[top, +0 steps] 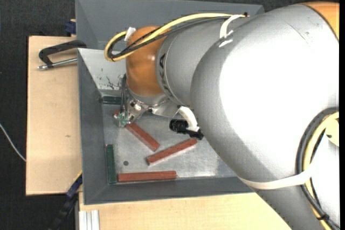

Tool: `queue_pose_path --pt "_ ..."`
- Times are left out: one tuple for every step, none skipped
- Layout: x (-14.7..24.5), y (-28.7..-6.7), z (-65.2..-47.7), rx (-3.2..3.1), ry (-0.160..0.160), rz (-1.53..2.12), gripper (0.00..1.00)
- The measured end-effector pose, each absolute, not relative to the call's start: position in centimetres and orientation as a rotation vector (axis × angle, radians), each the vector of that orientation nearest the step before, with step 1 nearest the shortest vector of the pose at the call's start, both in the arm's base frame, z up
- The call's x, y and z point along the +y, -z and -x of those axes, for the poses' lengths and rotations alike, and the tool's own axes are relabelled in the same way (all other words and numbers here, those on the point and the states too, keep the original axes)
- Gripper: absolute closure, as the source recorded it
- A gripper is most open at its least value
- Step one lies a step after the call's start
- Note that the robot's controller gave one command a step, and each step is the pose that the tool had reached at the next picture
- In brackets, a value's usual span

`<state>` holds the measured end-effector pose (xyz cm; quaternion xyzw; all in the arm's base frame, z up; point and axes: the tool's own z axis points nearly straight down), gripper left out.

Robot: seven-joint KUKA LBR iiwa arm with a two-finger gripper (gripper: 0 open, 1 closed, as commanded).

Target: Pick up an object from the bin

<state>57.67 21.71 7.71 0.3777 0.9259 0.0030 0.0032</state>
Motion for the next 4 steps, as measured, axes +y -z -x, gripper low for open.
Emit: queue_pose_path --pt "21.7 -7.7 -57.7 2.904 -0.01 -1.182 1.0" --pt "21.7 -7.8 -57.6 2.904 -0.009 -1.181 1.0" --pt "21.6 -8.7 -57.4 2.911 0.001 -1.185 1.0" --pt "21.6 -10.9 -57.3 2.913 0.003 -1.184 1.0"
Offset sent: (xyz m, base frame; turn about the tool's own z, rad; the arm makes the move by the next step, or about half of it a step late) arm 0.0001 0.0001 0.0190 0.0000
